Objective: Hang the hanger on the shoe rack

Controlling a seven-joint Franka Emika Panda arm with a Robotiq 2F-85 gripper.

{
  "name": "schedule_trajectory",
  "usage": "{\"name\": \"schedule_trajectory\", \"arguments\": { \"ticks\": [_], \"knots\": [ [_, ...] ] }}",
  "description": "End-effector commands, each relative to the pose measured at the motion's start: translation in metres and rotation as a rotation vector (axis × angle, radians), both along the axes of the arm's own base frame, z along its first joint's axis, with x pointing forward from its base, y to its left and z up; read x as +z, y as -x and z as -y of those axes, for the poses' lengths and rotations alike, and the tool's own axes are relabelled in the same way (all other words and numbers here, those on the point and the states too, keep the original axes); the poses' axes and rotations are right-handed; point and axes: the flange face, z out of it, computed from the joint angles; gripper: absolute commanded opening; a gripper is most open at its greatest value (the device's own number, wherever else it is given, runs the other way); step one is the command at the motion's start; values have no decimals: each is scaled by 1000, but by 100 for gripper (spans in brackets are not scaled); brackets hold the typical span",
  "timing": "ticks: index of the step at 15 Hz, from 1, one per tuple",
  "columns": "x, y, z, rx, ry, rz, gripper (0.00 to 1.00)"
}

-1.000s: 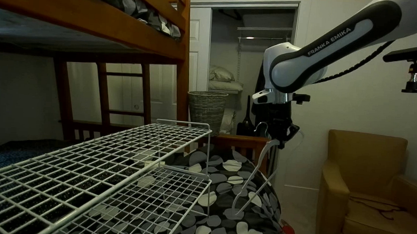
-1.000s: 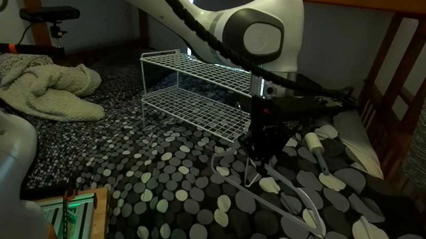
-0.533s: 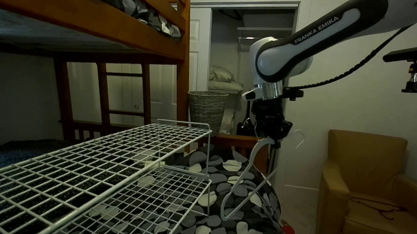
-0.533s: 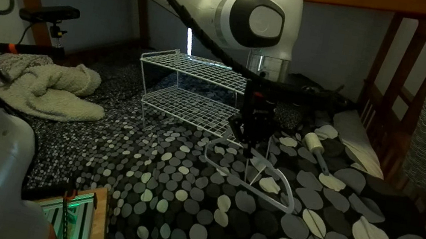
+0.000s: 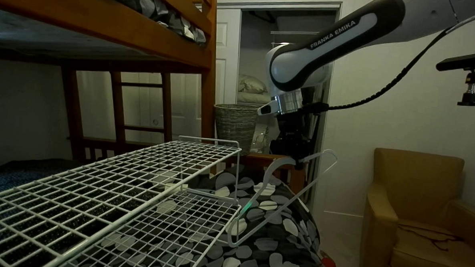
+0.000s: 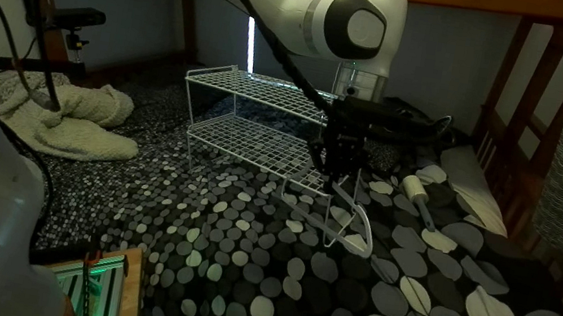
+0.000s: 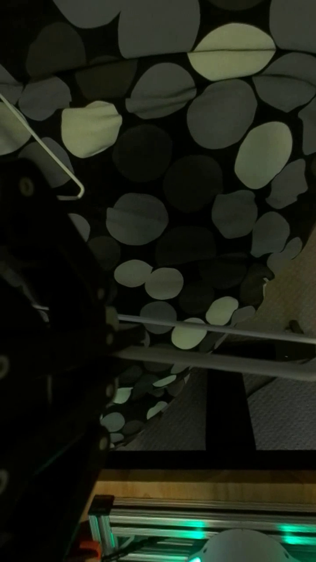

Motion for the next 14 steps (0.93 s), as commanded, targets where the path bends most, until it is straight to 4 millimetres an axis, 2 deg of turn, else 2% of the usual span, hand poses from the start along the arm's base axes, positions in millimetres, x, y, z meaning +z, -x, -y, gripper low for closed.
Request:
{"name": "schedule_trajectory", "arguments": {
  "ticks": [1,6,7,11,14],
  "knots": [
    [0,-3,-1,-2,-1,-1,5],
    [0,-5,-1,-5,-2,-1,5],
    [0,-5,-5,-2,-27,-7,1],
    [-5,-8,-26,58,-132,-37,1],
    [-12,-12,-35,58,-156,-77,1]
  ]
}}
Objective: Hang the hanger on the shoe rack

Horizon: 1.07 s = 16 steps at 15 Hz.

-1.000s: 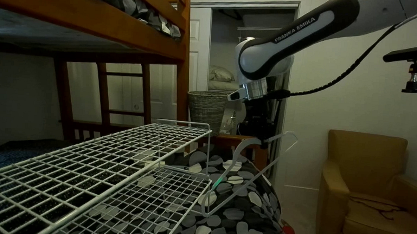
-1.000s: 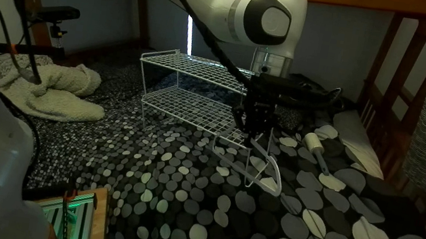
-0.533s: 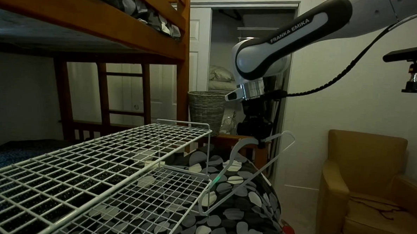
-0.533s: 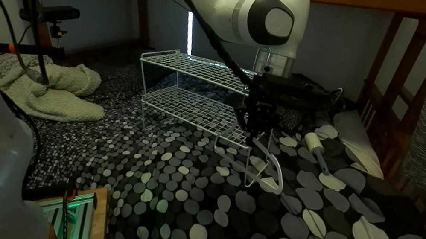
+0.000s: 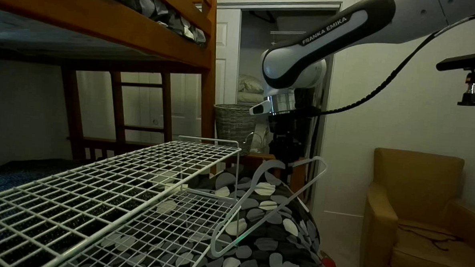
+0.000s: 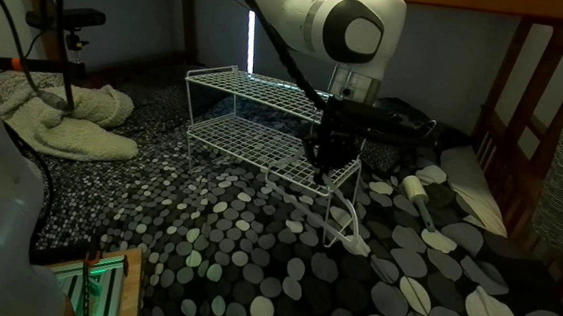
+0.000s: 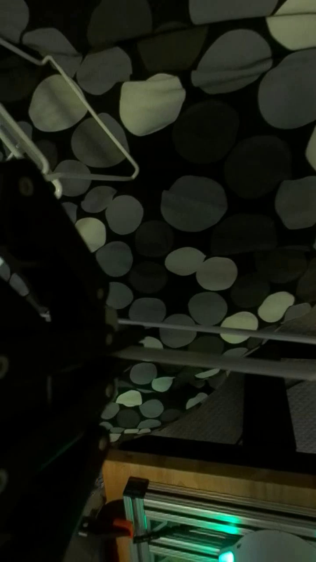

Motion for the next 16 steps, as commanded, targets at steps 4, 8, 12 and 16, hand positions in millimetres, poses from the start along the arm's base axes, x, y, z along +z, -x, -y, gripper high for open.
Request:
{"name": "schedule_trajectory", "arguments": {
  "ticks": [4,8,12,16],
  "knots": [
    [-11,-16,-15,-16,-16,-84,1],
    [-13,-24,-23,-18,-17,-128,1],
    [-17,-30,-30,-30,4,-156,1],
    [-24,-36,-39,-40,16,-159,1]
  ]
}}
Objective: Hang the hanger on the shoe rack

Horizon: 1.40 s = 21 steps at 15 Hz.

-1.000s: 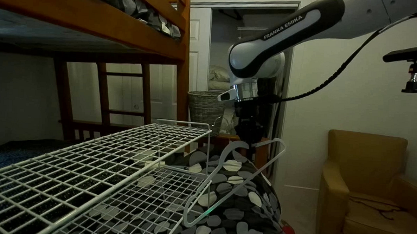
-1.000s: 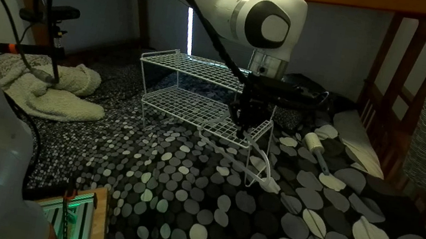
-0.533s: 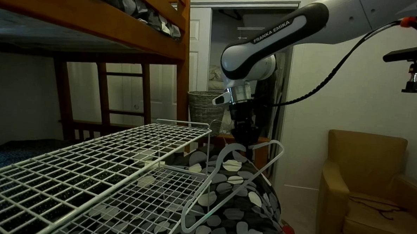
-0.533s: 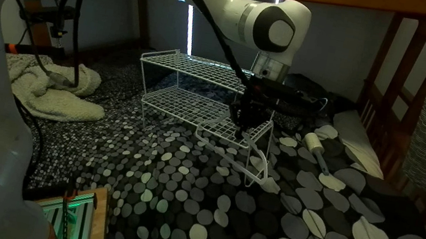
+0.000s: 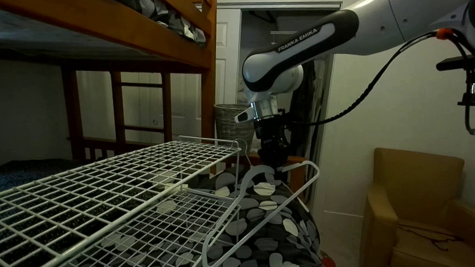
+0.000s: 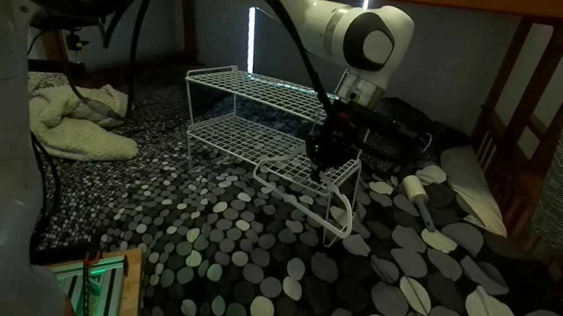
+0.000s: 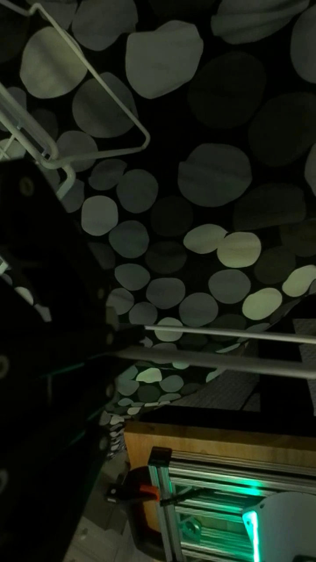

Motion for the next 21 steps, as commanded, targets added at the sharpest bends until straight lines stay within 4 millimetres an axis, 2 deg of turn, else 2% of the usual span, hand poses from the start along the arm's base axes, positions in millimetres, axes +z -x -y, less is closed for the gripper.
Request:
{"name": "schedule_trajectory", "arguments": {
  "ticks": [1,11,13,17,21],
  "knots": [
    [-5,-6,-11,-31,11,-23,1],
    [-16,-4,-19,-20,43,-56,1],
    [-17,-4,-21,-24,49,-53,31],
    [-5,-2,-21,-60,46,-26,58],
    [26,2,-14,-117,28,34,89]
  ]
}}
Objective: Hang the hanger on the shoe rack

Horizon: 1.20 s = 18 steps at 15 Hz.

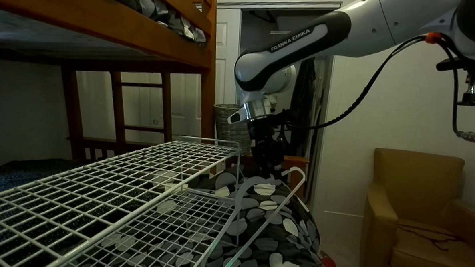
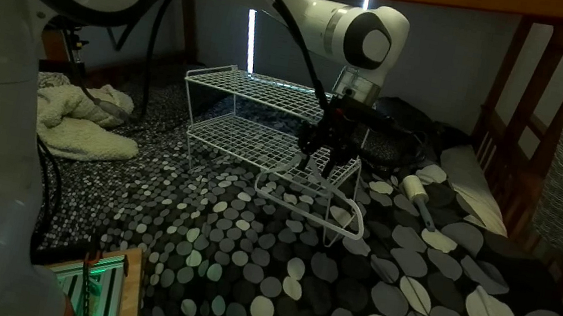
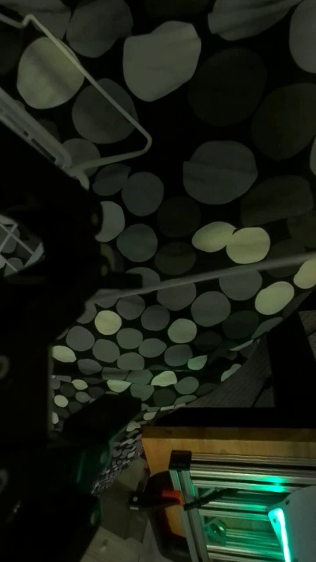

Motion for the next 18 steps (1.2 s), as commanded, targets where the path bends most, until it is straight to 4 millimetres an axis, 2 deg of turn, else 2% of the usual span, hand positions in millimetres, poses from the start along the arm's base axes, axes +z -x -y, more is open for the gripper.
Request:
{"name": "schedule_trajectory", "arguments": {
  "ticks": [1,2,5,12,18],
  "knots": [
    [33,9,8,-58,6,63,96],
    [44,13,11,-70,9,89,100],
    [80,26,19,-120,-2,153,100],
    [167,53,29,-370,-107,356,100],
    [208,84,27,-440,-147,459,100]
  ]
}}
